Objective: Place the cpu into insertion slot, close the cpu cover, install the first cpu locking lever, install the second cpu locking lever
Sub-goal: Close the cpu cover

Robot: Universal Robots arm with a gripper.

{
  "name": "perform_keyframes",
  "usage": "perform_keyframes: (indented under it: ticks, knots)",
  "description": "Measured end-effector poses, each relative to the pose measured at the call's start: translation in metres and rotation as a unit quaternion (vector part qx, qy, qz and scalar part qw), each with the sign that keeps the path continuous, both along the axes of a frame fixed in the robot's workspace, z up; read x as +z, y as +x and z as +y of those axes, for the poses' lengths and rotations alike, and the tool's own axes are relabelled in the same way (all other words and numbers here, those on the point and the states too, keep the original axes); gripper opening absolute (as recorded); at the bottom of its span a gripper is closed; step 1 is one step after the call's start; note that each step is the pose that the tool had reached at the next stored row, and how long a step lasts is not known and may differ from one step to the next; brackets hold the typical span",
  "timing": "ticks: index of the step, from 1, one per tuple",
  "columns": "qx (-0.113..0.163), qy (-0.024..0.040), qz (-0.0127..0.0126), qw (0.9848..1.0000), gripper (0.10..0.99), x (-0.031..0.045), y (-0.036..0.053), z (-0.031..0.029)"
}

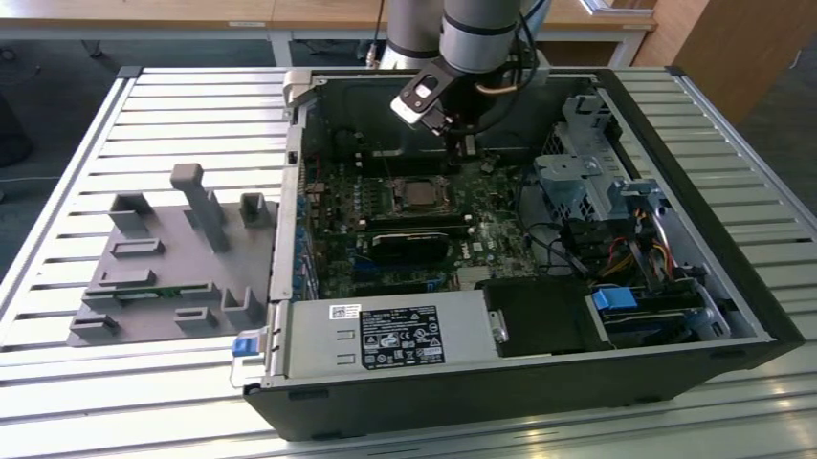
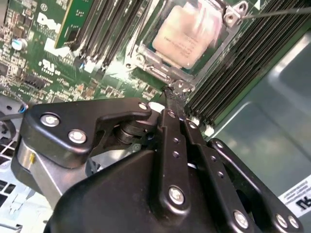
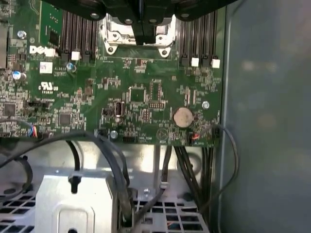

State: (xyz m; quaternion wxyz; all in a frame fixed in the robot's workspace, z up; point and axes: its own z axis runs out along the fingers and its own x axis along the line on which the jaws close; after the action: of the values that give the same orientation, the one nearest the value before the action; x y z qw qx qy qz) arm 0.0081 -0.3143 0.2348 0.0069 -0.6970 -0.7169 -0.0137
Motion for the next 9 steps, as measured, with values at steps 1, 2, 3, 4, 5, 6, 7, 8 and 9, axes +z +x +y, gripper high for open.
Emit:
perform_keyframes:
  ticks: [1, 2, 3, 4, 5, 6, 7, 8, 9]
  knots:
    - [0.0, -0.0002, 0.0, 1.0, 0.118, -0.0009, -0.001, 0.0]
    - [0.0, -0.0005, 0.0, 1.0, 0.118, -0.0023, -0.0019, 0.0]
    - [0.0, -0.0007, 0.0, 1.0, 0.118, -0.0038, -0.0028, 0.0]
    - [0.0, -0.0009, 0.0, 1.0, 0.118, -0.0051, -0.0041, 0.0]
    - [0.0, -0.001, 0.0, 1.0, 0.118, -0.0062, -0.0059, 0.0]
    - [0.0, -0.001, -0.0001, 1.0, 0.118, -0.007, -0.0078, 0.0]
    - [0.0, -0.001, -0.0001, 1.0, 0.118, -0.0074, -0.0105, 0.0]
    - [0.0, -0.001, 0.0, 1.0, 0.118, -0.0078, -0.0135, 0.0]
    - [0.0, -0.0011, 0.0, 1.0, 0.118, -0.0081, -0.0169, 0.0]
